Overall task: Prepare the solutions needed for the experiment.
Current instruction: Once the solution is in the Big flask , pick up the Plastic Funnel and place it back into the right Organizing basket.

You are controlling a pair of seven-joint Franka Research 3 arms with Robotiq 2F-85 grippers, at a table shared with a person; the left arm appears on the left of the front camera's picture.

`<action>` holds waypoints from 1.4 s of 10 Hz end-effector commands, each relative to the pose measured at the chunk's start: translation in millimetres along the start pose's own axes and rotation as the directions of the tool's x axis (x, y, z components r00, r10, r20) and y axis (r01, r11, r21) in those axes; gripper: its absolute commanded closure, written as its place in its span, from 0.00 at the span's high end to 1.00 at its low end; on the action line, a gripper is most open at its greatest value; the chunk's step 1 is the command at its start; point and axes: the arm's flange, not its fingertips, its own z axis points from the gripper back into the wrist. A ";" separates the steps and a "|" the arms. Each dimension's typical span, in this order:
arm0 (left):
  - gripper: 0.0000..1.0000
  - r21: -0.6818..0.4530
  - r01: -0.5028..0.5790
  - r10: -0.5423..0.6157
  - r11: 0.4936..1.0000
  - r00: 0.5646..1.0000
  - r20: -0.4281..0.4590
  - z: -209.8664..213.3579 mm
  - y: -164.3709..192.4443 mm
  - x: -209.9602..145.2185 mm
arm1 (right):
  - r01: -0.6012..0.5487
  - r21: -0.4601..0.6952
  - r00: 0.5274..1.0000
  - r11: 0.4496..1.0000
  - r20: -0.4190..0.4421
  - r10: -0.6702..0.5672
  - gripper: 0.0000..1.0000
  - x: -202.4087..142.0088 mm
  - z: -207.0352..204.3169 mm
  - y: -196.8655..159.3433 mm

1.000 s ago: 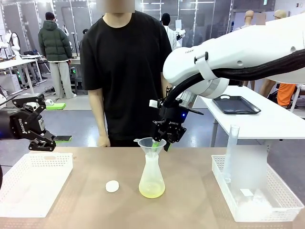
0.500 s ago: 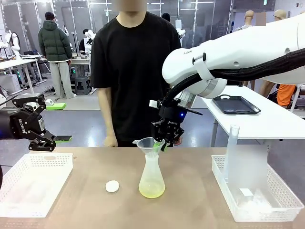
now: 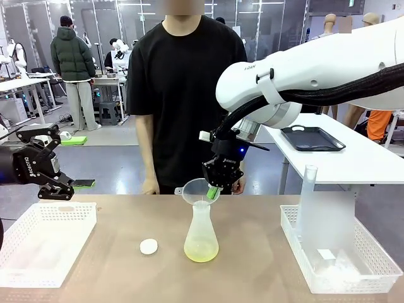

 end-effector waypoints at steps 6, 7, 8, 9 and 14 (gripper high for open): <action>1.00 -0.011 0.000 0.000 1.000 1.000 -0.005 -0.5 -1.2 -0.6 | 0.088 0.023 0.996 0.996 0.013 -0.088 0.00 -1.2 15.3 3.5; 1.00 -0.011 0.000 0.000 1.000 1.000 -0.005 -0.5 -1.2 -0.6 | 0.096 0.036 0.995 0.995 0.018 -0.097 0.00 -1.8 22.8 3.7; 1.00 -0.011 0.000 0.000 1.000 1.000 -0.005 -0.5 -1.2 -0.6 | 0.106 0.072 0.994 0.992 0.025 -0.108 0.00 -2.1 30.6 2.5; 1.00 -0.011 0.000 0.000 1.000 1.000 -0.005 -0.5 -1.2 -0.6 | 0.103 0.073 0.994 0.992 0.035 -0.105 0.00 -3.1 39.5 1.0; 1.00 -0.011 0.000 0.000 1.000 1.000 -0.005 -0.5 -1.2 -0.6 | 0.073 0.150 0.991 0.986 0.096 -0.088 0.00 -10.2 76.2 -1.1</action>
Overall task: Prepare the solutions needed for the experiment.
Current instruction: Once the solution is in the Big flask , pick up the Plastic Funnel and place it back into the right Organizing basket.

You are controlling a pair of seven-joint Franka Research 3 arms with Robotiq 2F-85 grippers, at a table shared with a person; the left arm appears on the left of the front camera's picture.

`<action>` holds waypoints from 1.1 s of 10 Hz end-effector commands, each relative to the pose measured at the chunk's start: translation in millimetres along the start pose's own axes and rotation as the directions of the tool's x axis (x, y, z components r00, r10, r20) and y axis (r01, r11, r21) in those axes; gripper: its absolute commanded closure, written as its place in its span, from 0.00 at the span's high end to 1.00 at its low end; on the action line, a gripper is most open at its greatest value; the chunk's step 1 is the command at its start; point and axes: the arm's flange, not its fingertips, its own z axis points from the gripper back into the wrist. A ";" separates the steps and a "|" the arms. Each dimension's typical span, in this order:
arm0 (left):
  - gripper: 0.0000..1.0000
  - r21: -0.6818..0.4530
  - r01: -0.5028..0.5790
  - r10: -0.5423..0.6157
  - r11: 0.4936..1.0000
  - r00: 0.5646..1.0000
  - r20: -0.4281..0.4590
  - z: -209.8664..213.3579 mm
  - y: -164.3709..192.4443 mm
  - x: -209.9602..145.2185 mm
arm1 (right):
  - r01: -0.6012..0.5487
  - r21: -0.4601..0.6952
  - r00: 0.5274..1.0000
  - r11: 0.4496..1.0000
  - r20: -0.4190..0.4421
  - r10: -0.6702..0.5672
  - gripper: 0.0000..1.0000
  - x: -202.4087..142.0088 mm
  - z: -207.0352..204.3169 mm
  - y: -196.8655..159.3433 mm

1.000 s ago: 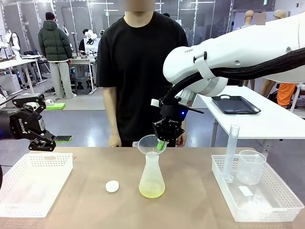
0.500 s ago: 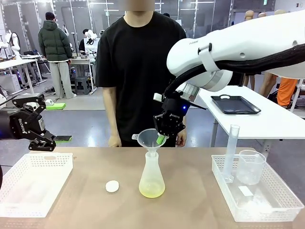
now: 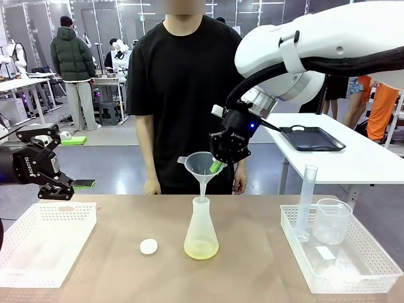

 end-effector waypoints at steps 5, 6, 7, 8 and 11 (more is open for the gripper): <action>1.00 -0.011 0.000 0.000 1.000 1.000 -0.005 -0.5 -1.2 -0.6 | -0.029 0.074 0.999 0.997 0.042 0.026 0.00 -30.4 45.2 0.1; 1.00 -0.011 0.000 0.000 1.000 1.000 -0.005 -0.5 -1.2 -0.6 | -0.028 0.066 0.999 0.997 0.046 0.025 0.00 -36.9 55.9 -5.4; 1.00 -0.011 0.000 0.000 1.000 1.000 -0.005 -0.5 -1.2 -0.6 | 0.009 0.034 0.999 0.999 0.037 -0.010 0.00 -46.8 67.2 -17.6; 1.00 -0.011 0.000 0.000 1.000 1.000 -0.005 -0.5 -1.2 -0.6 | 0.056 0.000 0.997 0.998 0.047 -0.056 0.00 -59.0 78.1 -31.6; 1.00 -0.011 0.000 0.000 1.000 1.000 -0.005 -0.5 -1.2 -0.6 | 0.172 -0.039 0.980 0.984 0.105 -0.167 0.00 -102.6 108.1 -79.5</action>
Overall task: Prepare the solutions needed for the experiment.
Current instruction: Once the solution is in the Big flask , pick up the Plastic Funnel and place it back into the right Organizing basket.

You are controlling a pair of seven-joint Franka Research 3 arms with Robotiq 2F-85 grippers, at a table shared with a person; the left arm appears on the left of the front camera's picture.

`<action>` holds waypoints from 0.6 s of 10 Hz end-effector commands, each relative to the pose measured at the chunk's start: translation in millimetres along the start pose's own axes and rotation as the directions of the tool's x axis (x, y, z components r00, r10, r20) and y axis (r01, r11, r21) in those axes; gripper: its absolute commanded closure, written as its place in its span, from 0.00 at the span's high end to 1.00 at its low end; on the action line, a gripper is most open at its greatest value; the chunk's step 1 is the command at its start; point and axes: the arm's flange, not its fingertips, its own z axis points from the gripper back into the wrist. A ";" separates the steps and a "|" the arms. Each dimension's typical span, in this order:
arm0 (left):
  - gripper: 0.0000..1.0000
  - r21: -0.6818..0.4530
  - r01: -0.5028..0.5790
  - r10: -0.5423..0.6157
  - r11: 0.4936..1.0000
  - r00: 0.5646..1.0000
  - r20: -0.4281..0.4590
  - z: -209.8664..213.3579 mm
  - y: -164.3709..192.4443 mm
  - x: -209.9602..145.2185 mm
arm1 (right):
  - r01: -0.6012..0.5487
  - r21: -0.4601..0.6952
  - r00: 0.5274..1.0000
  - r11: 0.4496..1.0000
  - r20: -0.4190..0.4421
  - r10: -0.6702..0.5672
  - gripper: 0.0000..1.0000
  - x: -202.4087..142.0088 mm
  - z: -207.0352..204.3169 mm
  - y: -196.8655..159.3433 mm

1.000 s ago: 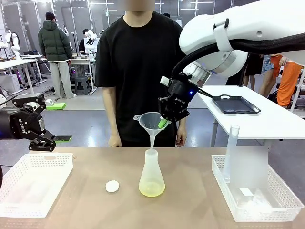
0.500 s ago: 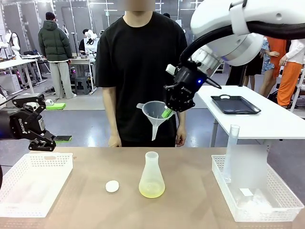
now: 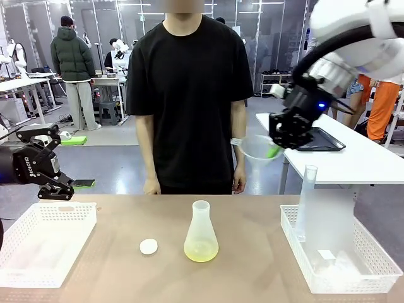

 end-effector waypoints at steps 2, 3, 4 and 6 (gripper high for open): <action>1.00 -0.011 0.000 0.000 1.000 1.000 -0.005 -0.5 -1.3 -0.6 | 0.118 -0.047 0.992 0.992 0.050 -0.115 0.00 -35.4 9.1 -35.0; 1.00 -0.011 0.000 0.000 1.000 1.000 -0.005 -0.5 -1.3 -0.6 | 0.123 -0.065 0.991 0.990 0.052 -0.120 0.00 -41.4 7.8 -39.6; 1.00 -0.011 0.000 0.000 1.000 1.000 -0.005 -0.5 -1.3 -0.6 | 0.070 -0.024 0.997 0.997 0.026 -0.070 0.00 -24.9 13.7 -35.3; 1.00 -0.011 0.000 0.000 1.000 1.000 -0.005 -0.5 -1.3 -0.6 | 0.070 -0.024 0.997 0.997 0.026 -0.070 0.00 -24.9 13.7 -35.3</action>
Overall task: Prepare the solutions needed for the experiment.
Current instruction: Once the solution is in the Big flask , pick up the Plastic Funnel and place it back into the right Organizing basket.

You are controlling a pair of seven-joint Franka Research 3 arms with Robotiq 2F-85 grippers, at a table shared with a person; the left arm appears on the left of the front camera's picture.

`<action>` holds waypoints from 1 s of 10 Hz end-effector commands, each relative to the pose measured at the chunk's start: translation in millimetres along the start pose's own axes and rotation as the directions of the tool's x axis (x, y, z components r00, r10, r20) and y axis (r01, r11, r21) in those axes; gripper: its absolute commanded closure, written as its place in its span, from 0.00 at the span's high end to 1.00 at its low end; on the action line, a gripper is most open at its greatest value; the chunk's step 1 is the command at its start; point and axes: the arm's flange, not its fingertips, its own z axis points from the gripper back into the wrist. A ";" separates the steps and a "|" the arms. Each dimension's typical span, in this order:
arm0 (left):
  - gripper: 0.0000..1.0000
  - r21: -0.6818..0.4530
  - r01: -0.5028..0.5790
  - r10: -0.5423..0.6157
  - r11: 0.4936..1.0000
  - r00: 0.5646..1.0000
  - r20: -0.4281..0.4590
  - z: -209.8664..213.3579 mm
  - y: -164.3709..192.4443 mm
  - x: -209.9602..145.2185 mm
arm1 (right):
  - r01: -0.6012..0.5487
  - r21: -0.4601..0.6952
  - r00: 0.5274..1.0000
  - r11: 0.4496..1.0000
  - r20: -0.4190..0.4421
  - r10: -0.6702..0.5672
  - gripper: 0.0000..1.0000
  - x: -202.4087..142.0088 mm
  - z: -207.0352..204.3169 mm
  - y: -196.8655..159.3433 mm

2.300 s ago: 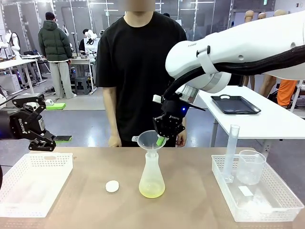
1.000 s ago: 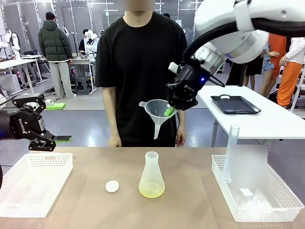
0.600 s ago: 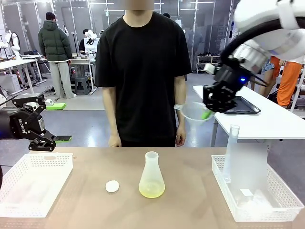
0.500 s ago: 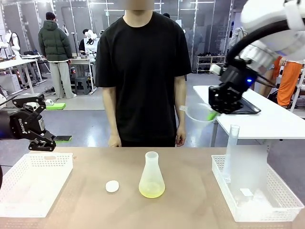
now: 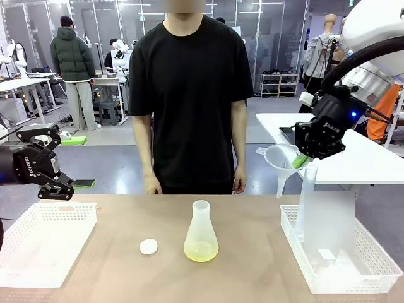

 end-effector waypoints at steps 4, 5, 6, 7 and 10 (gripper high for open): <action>1.00 -0.011 0.000 0.000 1.000 1.000 -0.005 -0.5 -1.2 -0.6 | 0.083 -0.140 0.997 0.987 0.019 -0.081 0.03 -13.8 4.6 -7.8; 1.00 -0.011 0.000 0.000 1.000 1.000 -0.005 -0.5 -1.2 -0.6 | 0.185 -0.194 0.981 0.963 -0.025 -0.194 0.03 -33.0 18.9 -30.6; 1.00 -0.011 0.000 0.000 1.000 1.000 -0.005 -0.5 -1.2 -0.6 | 0.292 -0.277 0.950 0.915 -0.026 -0.311 0.03 -53.3 29.7 -53.8; 1.00 -0.011 0.000 0.000 1.000 1.000 -0.005 -0.5 -1.2 -0.6 | 0.413 -0.333 0.902 0.848 0.018 -0.432 0.03 -72.4 34.8 -80.8; 1.00 -0.011 0.000 0.000 1.000 1.000 -0.005 -0.5 -1.2 -0.6 | 0.630 -0.398 0.745 0.667 0.066 -0.664 0.03 -82.2 19.9 -124.8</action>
